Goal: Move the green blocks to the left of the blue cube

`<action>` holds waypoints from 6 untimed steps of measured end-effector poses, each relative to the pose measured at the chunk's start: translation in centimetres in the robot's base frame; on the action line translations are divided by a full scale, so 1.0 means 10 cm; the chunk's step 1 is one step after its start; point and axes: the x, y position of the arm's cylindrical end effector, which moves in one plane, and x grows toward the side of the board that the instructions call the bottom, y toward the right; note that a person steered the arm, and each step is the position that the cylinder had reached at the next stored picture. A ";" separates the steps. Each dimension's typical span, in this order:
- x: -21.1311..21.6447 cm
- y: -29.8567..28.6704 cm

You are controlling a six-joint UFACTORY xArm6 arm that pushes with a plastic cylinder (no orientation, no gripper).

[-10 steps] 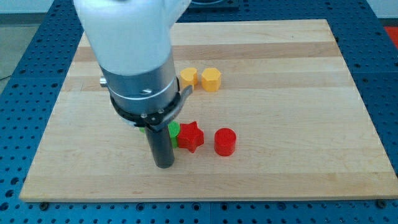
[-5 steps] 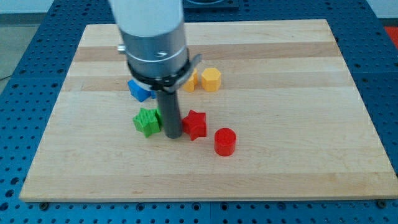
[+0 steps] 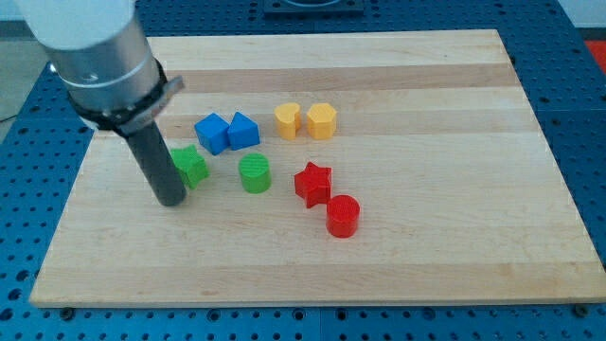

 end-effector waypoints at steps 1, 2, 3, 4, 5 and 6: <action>0.29 0.52; 0.23 0.96; -0.03 1.29; -0.28 1.43; -0.33 1.35; -0.27 0.95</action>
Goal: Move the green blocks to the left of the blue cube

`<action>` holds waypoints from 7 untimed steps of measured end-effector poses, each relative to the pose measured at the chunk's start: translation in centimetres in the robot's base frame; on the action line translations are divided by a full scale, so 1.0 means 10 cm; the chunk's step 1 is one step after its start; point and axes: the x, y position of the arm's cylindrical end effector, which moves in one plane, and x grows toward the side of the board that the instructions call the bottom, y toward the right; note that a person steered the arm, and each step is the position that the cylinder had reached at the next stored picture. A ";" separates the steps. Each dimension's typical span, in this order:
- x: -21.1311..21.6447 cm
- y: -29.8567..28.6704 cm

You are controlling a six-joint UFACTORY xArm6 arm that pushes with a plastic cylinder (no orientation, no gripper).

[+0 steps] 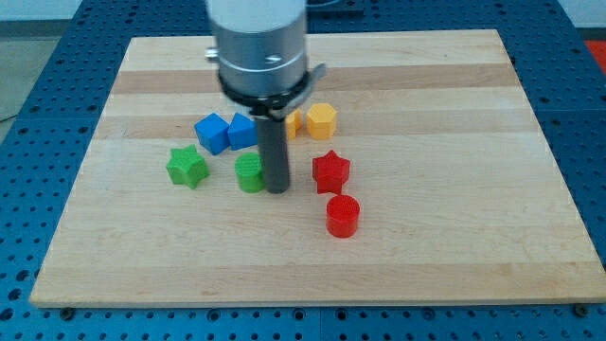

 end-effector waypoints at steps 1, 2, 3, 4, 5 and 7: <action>0.00 -0.37; 0.00 -0.67; 0.00 -0.83; 0.00 -0.52; -0.08 0.07; -0.43 -0.03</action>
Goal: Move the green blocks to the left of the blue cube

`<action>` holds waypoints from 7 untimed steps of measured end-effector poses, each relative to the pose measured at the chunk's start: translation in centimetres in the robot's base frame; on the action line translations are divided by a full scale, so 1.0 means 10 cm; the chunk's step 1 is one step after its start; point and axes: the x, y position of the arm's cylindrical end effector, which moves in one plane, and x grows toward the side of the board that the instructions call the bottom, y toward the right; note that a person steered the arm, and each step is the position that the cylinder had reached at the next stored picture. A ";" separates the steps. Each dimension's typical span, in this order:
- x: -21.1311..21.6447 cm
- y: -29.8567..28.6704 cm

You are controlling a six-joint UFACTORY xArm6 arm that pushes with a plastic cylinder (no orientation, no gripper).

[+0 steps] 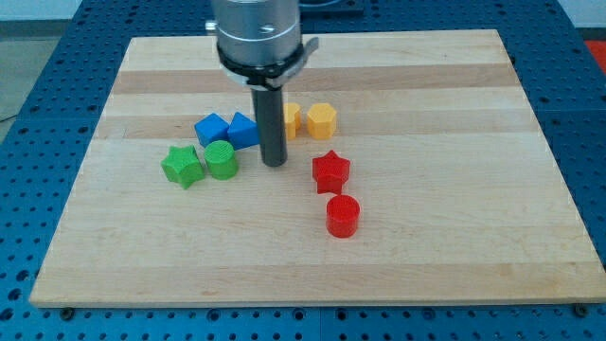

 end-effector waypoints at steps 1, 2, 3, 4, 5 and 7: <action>0.09 -0.38; 0.19 -0.71; 0.19 -0.76; 0.18 -0.71; 0.08 -0.78; 0.29 -0.73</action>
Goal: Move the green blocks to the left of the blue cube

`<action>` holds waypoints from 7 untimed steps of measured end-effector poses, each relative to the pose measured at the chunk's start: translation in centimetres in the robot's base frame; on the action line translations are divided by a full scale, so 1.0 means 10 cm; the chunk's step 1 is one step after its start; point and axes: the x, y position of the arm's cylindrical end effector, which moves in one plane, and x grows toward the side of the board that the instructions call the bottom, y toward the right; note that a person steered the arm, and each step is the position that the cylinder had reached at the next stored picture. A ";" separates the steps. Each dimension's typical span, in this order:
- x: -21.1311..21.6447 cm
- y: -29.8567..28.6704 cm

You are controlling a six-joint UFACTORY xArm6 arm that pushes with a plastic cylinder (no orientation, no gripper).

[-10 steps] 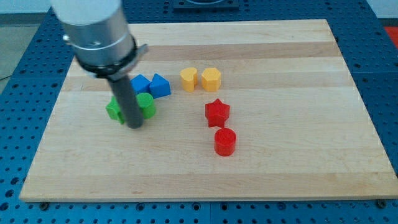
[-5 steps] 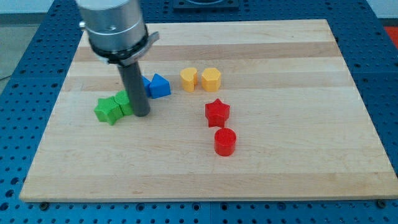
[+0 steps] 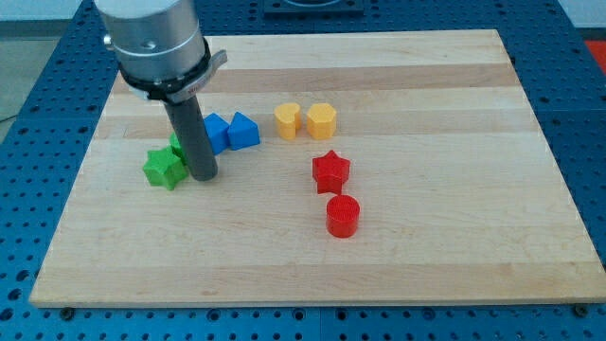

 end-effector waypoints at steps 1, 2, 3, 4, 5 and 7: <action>0.14 -0.10; 0.08 -0.36; -0.17 -0.44; -0.39 -0.44; -0.31 -0.44; 0.00 -0.78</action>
